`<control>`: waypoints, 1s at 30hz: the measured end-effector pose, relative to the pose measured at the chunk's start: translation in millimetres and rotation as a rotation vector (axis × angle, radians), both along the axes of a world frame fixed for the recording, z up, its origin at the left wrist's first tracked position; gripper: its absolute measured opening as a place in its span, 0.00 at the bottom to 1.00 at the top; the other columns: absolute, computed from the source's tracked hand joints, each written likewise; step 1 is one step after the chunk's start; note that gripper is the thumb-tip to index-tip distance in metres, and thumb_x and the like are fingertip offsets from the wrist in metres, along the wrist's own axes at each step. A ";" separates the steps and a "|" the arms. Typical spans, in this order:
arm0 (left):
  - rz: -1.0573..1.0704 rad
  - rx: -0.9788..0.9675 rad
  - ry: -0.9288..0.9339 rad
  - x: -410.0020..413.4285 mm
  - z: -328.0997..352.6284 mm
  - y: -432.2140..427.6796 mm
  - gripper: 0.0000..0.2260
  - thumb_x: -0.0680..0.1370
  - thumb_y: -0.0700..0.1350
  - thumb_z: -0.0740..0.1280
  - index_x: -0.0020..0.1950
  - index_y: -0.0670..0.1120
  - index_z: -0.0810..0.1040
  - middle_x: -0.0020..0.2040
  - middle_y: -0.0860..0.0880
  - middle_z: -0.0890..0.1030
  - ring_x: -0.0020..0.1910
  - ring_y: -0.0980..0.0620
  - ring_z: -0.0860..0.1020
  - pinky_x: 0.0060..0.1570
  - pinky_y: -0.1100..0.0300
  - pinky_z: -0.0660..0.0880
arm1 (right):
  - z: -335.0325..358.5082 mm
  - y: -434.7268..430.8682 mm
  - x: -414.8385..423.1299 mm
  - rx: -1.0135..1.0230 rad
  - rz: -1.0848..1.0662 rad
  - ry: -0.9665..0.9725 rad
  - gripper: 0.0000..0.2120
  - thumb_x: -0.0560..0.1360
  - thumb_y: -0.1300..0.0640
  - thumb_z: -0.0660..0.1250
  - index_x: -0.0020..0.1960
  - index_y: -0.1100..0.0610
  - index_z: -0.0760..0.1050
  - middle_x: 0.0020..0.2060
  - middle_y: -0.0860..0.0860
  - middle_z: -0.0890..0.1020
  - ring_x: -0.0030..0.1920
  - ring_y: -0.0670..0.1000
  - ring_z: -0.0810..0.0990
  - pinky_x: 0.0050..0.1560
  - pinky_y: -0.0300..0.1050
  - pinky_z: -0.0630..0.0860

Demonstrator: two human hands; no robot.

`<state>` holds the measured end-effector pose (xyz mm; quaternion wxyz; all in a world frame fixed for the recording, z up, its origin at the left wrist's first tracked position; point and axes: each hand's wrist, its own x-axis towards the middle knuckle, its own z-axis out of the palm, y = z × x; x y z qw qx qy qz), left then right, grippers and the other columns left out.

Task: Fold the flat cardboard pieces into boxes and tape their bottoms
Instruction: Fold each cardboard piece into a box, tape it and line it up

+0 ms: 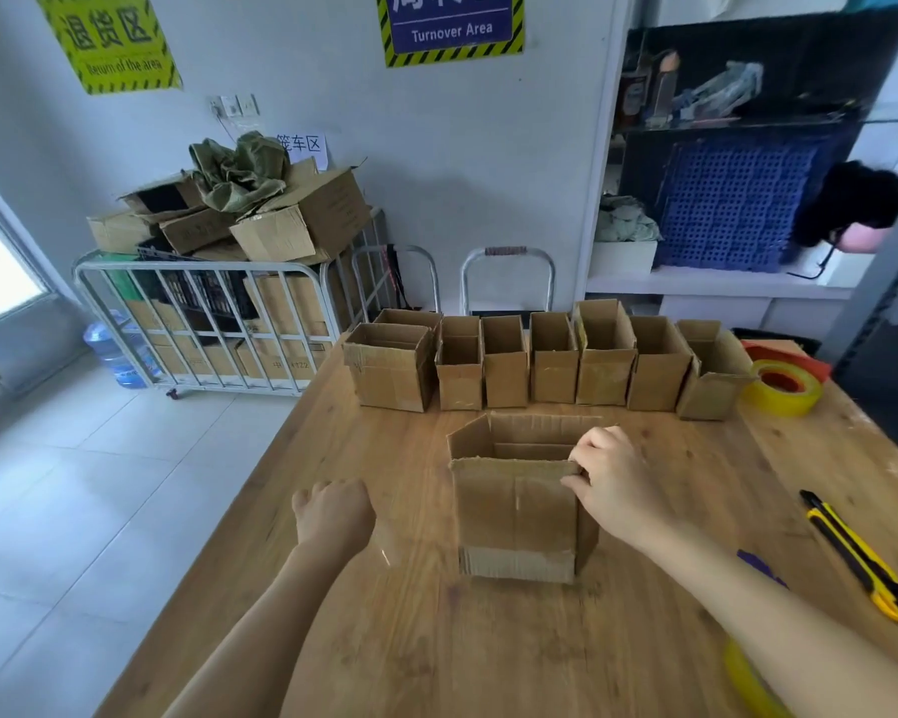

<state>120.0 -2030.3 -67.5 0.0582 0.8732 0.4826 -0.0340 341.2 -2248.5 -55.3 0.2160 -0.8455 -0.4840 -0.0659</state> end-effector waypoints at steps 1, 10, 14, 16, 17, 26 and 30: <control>0.024 -0.054 -0.020 -5.1 -8.8 5.5 0.11 0.78 0.35 0.54 0.47 0.46 0.74 0.45 0.49 0.78 0.50 0.48 0.75 0.58 0.52 0.71 | -0.6 2.4 -3.3 0.000 -0.001 -0.008 0.09 0.74 0.56 0.73 0.50 0.61 0.83 0.49 0.51 0.80 0.57 0.52 0.74 0.51 0.40 0.68; 0.183 -0.253 -0.270 -46.5 -50.1 34.6 0.11 0.78 0.41 0.66 0.60 0.41 0.78 0.53 0.45 0.82 0.47 0.50 0.80 0.43 0.58 0.78 | -10.6 3.3 -3.0 0.022 0.013 -0.040 0.08 0.67 0.60 0.79 0.42 0.61 0.83 0.41 0.51 0.80 0.49 0.54 0.78 0.44 0.45 0.75; 0.275 -0.385 -0.341 -60.3 -62.6 35.2 0.09 0.74 0.42 0.71 0.53 0.42 0.79 0.45 0.48 0.81 0.40 0.53 0.81 0.41 0.57 0.81 | -10.3 6.0 -6.7 0.043 0.027 -0.059 0.08 0.64 0.62 0.80 0.39 0.62 0.83 0.38 0.51 0.80 0.46 0.55 0.78 0.43 0.46 0.76; 0.301 -0.472 -0.398 -66.2 -71.0 32.4 0.10 0.74 0.40 0.71 0.55 0.42 0.78 0.44 0.48 0.80 0.40 0.54 0.81 0.37 0.61 0.78 | -9.6 8.9 -11.1 0.076 0.036 -0.079 0.09 0.62 0.63 0.81 0.37 0.61 0.82 0.37 0.51 0.80 0.44 0.55 0.78 0.43 0.47 0.76; 0.310 -0.500 -0.437 -68.8 -75.3 31.7 0.12 0.74 0.39 0.70 0.57 0.42 0.78 0.44 0.48 0.80 0.40 0.53 0.81 0.37 0.62 0.77 | -9.4 10.6 -13.7 0.100 0.038 -0.089 0.10 0.61 0.64 0.82 0.36 0.61 0.82 0.36 0.51 0.79 0.43 0.56 0.79 0.42 0.45 0.75; 0.385 -0.554 -0.569 -87.1 -79.5 46.1 0.23 0.77 0.33 0.65 0.73 0.42 0.68 0.45 0.46 0.80 0.44 0.50 0.82 0.47 0.54 0.80 | -13.6 51.2 -46.6 0.191 0.080 -0.072 0.07 0.64 0.64 0.79 0.38 0.61 0.82 0.38 0.53 0.80 0.45 0.55 0.79 0.42 0.41 0.75; 0.293 -0.473 -0.386 -103.5 -86.0 51.0 0.35 0.76 0.33 0.64 0.78 0.45 0.52 0.43 0.49 0.78 0.41 0.51 0.79 0.32 0.63 0.75 | -15.0 68.3 -63.9 0.205 0.107 -0.058 0.07 0.64 0.64 0.79 0.37 0.61 0.81 0.38 0.53 0.80 0.45 0.55 0.79 0.41 0.42 0.76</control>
